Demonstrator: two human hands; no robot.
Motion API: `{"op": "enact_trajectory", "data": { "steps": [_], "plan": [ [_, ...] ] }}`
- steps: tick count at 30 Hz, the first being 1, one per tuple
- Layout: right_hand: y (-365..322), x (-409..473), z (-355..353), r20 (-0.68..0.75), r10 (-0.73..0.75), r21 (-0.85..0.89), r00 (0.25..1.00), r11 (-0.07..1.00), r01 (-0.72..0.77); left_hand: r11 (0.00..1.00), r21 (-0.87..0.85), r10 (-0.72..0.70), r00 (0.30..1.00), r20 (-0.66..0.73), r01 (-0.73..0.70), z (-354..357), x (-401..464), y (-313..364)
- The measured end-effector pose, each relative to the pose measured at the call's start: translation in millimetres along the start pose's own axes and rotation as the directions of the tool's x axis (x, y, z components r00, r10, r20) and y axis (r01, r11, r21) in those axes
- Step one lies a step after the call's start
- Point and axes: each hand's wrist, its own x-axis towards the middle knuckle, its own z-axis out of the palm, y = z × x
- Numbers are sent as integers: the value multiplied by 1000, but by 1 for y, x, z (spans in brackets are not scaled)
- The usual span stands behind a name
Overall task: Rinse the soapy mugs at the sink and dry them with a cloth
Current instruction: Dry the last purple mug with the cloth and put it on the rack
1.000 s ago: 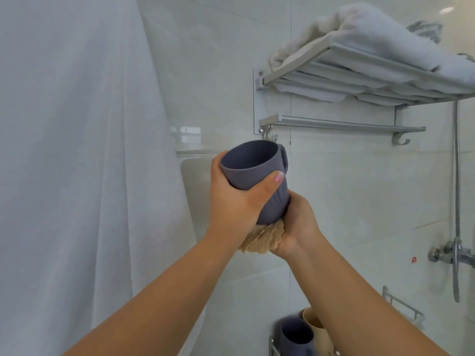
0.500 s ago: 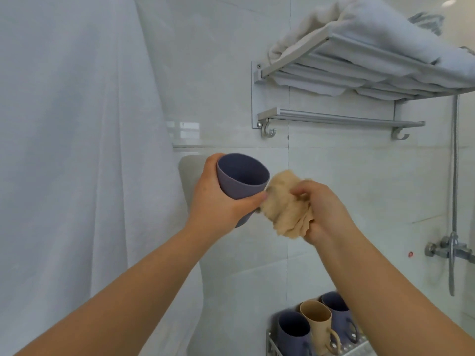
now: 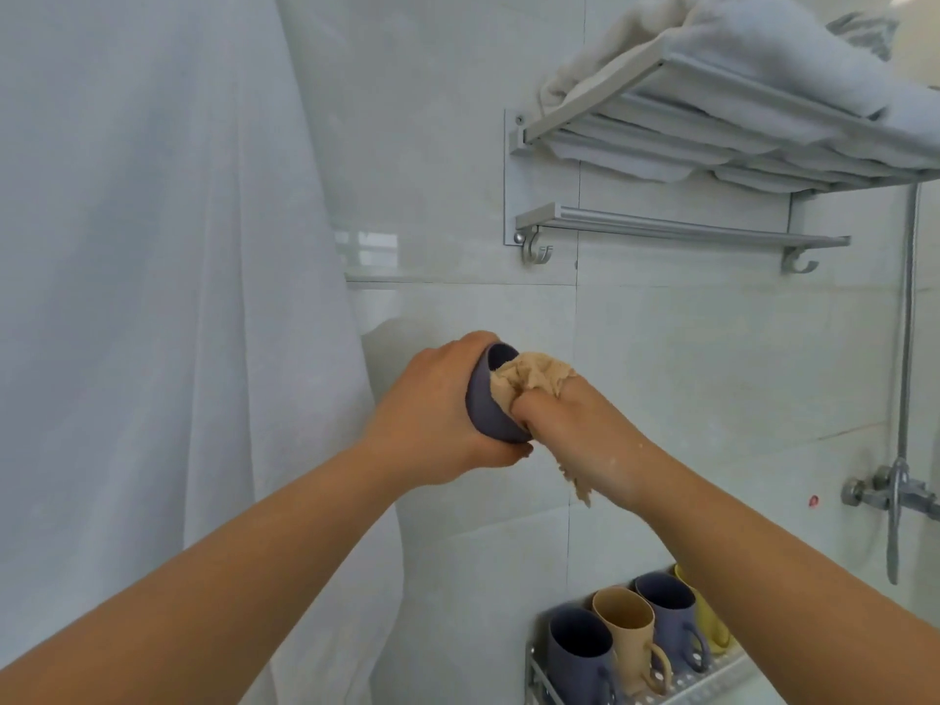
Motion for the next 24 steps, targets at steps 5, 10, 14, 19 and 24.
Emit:
{"op": "enact_trajectory", "data": {
  "steps": [5,10,14,19,24],
  "plan": [
    [-10,7,-1,152,147,237,977,955,-181,989,143,35,995,-95,-21,17,-5,1],
    [-1,11,4,220,153,144,964,972,-187,919,367,224,958,-181,-146,24,-12,-3],
    [10,3,2,300,153,-239,942,968,-81,977,160,131,988,76,-142,9,-11,-5],
    [11,-2,-4,387,147,-237,910,970,-56,993,40,103,980,168,-112,9,-12,-6],
    [15,-1,4,228,115,138,967,979,-149,988,151,30,999,-20,-27,24,-22,-2]
  ]
}}
